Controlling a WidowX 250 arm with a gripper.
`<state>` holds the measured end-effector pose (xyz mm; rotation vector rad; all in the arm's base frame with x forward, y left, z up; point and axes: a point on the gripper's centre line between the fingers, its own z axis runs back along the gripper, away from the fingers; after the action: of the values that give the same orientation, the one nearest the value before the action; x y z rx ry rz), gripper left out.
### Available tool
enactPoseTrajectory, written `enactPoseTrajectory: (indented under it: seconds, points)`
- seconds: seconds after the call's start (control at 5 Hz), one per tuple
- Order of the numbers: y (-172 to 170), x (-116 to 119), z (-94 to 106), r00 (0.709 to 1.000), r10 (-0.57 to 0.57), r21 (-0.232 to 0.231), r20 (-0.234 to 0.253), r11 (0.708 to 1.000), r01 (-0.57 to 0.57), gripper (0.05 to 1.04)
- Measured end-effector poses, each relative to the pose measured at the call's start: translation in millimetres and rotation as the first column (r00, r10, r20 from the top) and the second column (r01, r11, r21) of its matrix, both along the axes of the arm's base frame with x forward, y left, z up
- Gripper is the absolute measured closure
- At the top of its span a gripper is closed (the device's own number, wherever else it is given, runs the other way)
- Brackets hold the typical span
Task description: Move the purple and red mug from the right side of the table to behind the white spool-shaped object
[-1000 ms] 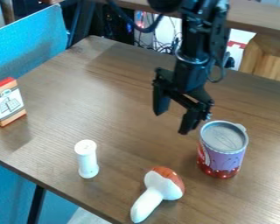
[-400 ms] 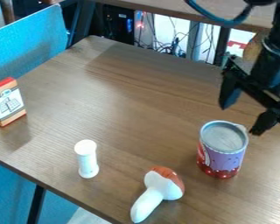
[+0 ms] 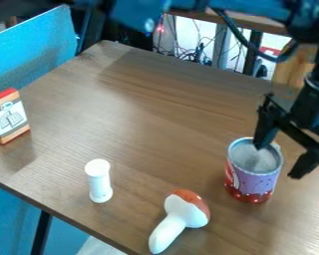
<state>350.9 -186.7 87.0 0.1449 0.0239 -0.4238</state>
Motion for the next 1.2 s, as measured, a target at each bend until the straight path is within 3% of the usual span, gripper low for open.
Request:
enactPoseTrajectory:
  seconds: [0.2,0.6,0.8,1.2]
  points:
    - [0.1,-2.0,-9.6,0.999,0.009,0.013,-0.031,1.000,-0.009,0.082]
    - [8.7,-9.4,-18.4,0.990,0.082,0.088,-0.113,0.993,-0.072,0.082]
    - [30.0,-12.5,-22.2,0.969,0.172,0.139,-0.176,0.979,-0.149,0.082]
    - [78.9,-25.3,-26.7,0.914,0.299,0.179,-0.275,0.950,-0.257,0.082]
